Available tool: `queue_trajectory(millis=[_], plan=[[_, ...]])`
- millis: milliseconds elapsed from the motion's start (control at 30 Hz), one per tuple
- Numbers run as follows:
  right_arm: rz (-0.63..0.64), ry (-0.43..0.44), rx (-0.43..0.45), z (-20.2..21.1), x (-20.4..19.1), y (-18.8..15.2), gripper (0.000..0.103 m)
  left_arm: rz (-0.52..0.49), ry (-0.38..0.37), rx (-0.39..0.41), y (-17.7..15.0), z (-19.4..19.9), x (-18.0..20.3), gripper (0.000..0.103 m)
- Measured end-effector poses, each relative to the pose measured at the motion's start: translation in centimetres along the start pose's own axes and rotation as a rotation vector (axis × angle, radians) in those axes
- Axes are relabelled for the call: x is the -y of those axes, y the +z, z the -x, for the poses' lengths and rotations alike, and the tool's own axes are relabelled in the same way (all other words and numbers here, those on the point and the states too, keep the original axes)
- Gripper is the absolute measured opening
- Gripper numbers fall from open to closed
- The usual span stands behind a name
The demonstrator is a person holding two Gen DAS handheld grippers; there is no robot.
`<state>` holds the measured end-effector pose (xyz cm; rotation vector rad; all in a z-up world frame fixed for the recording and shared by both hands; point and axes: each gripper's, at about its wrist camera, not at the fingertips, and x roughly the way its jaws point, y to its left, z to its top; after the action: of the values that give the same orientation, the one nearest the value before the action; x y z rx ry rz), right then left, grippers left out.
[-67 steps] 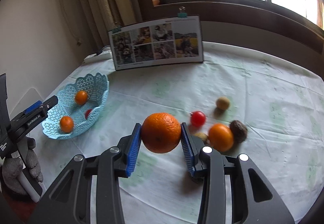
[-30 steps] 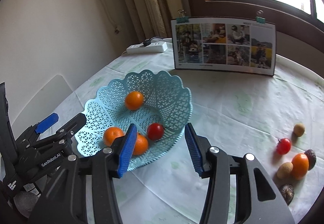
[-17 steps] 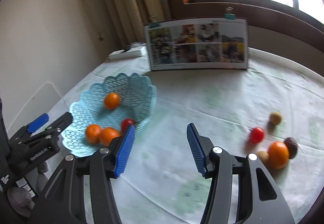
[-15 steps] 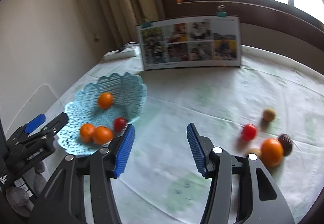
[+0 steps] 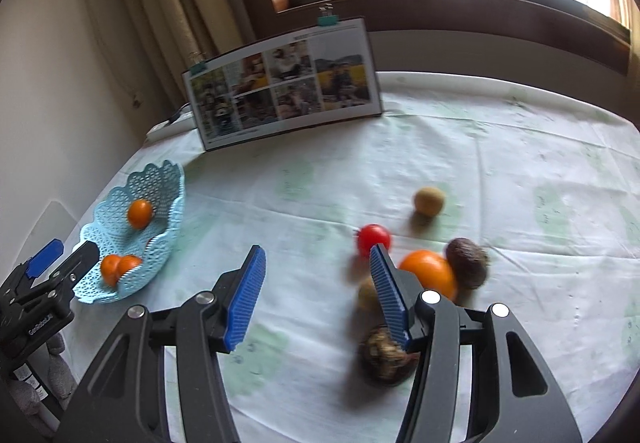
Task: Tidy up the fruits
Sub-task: 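Move both open grippers back toward the remaining fruit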
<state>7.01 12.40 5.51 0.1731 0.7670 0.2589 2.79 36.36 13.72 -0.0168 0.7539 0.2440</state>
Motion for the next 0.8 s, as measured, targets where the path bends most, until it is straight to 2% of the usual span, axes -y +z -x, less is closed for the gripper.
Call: queue_trajectory(millis=[400,600,800], plan=[[-0.055,-0.086,0.019,0.8,4.8,0.1,0.055,-0.063,-0.042,-0.010,-0.1,0.0,3.8,0.099],[-0.146,-0.160,0.004,0.4,8.9,0.1,0.055,-0.110,-0.079,-0.011,-0.5,0.3,6.1,0.099],[-0.174,-0.144,-0.023,-0.8,9.9,0.4,0.055,-0.147,-0.113,-0.013,-0.9,0.5,8.2,0.099]])
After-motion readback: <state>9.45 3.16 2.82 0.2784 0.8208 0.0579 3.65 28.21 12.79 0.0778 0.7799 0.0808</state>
